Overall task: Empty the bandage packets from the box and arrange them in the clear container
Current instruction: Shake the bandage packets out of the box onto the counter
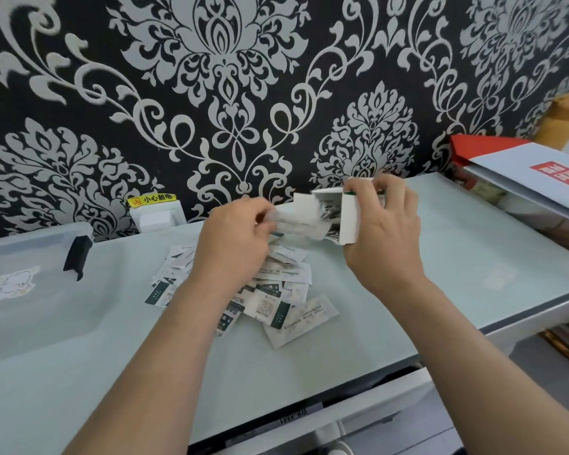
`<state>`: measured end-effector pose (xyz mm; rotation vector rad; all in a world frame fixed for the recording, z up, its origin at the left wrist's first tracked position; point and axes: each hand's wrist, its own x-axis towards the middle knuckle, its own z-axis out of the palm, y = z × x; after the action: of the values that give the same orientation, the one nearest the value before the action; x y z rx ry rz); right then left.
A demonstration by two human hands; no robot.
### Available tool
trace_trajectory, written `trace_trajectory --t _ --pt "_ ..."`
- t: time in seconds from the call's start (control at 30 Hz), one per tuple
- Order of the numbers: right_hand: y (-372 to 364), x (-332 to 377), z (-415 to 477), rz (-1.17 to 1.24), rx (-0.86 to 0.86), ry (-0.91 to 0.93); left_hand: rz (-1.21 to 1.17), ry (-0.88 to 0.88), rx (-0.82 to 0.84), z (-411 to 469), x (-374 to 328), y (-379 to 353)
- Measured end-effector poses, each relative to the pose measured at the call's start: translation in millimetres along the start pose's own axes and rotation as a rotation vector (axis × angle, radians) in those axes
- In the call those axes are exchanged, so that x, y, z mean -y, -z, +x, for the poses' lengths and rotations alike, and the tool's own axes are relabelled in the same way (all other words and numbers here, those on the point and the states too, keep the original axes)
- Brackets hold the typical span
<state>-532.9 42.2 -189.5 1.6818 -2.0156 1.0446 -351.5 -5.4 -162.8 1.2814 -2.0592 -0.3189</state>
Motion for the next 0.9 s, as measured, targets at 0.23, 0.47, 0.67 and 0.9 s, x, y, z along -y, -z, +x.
trace_trajectory --t 0.23,0.47,0.67,0.9 --pt "2.2 -4.5 -9.8 -0.099 -0.056 0.034 0.135 0.14 0.178 -5.3 -1.8 10.7" --pt "9.9 -4.4 -16.7 -0.118 -0.052 0.066 -0.027 -0.098 0.254 -13.8 -11.2 -1.6" --pt "14.5 3.7 -17.8 -0.07 -0.091 0.123 -0.007 -0.102 0.253 -15.2 -8.9 -5.3" --pt "11.3 21.9 -23.4 -0.047 -0.082 0.169 -0.165 0.026 0.121 -16.6 -11.6 14.3"
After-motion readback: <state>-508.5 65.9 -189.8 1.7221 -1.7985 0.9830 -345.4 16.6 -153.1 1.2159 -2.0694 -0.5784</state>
